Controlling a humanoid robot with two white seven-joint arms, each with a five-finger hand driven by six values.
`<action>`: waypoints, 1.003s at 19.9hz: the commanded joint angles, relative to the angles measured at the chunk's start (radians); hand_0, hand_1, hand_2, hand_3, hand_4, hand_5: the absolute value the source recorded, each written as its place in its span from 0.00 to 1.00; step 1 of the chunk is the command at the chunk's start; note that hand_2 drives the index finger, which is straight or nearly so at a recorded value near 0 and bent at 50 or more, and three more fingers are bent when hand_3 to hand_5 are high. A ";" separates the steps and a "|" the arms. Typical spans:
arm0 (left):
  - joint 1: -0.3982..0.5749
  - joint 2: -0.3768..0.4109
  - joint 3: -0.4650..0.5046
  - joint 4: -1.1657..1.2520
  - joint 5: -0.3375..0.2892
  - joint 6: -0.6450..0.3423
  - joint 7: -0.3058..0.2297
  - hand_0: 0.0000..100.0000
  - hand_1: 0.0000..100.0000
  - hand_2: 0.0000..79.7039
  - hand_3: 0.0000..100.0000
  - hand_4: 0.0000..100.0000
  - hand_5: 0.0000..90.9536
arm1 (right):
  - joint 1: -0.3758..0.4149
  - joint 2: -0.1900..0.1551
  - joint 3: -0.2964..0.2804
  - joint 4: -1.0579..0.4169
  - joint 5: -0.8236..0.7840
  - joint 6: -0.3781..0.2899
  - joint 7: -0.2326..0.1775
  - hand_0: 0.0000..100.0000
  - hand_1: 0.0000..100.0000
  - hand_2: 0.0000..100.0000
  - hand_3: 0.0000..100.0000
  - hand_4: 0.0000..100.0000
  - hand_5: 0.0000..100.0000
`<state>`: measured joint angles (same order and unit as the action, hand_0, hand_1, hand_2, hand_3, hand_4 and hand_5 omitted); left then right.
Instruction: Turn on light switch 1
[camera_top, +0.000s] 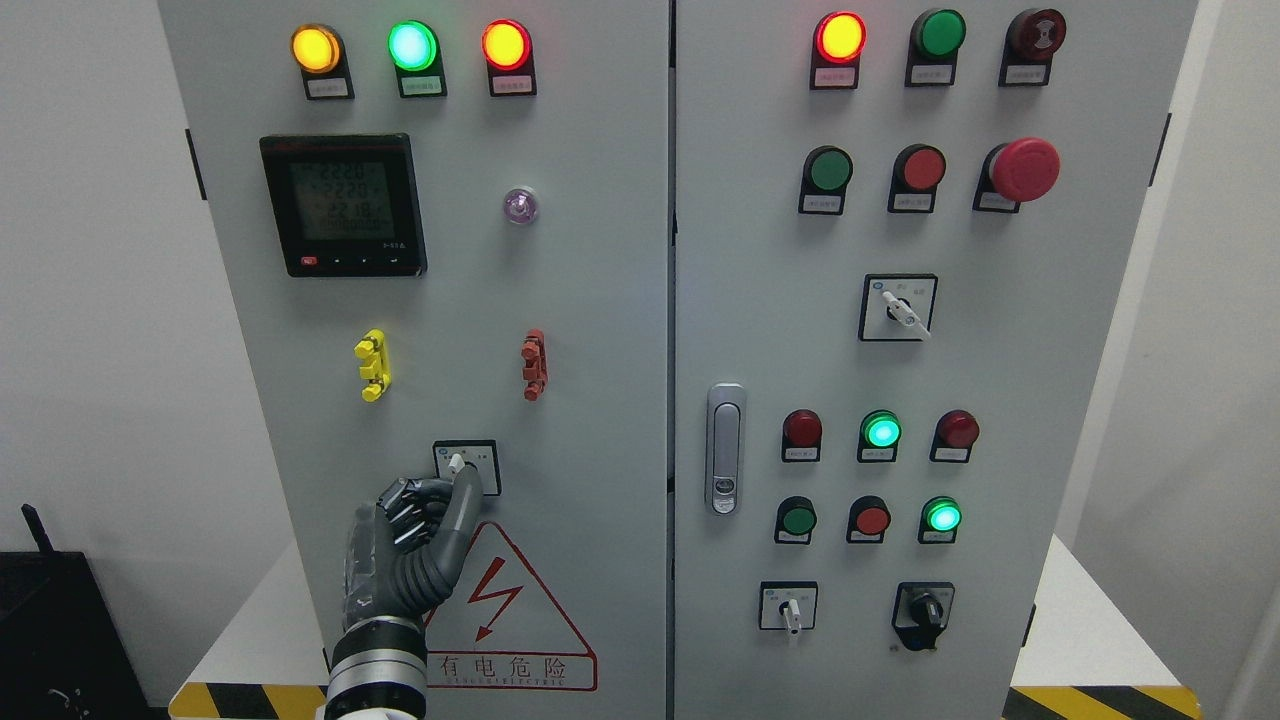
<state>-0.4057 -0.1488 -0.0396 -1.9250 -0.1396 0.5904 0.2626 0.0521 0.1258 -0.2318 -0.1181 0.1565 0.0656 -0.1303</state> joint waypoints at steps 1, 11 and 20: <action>0.001 0.000 0.000 0.001 0.000 0.000 0.001 0.58 0.55 0.72 0.81 0.89 0.89 | 0.000 0.000 0.000 0.000 0.000 0.000 0.000 0.31 0.00 0.00 0.00 0.00 0.00; 0.001 0.000 0.001 0.004 0.002 0.000 0.001 0.66 0.50 0.72 0.81 0.89 0.89 | 0.000 0.000 0.000 0.000 0.000 0.000 0.000 0.31 0.00 0.00 0.00 0.00 0.00; 0.001 0.000 0.001 0.006 0.002 0.000 0.001 0.69 0.44 0.72 0.81 0.89 0.89 | 0.000 0.000 0.000 0.000 0.000 0.000 0.000 0.30 0.00 0.00 0.00 0.00 0.00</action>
<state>-0.4053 -0.1491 -0.0396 -1.9216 -0.1383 0.5908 0.2639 0.0522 0.1258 -0.2316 -0.1181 0.1565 0.0656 -0.1304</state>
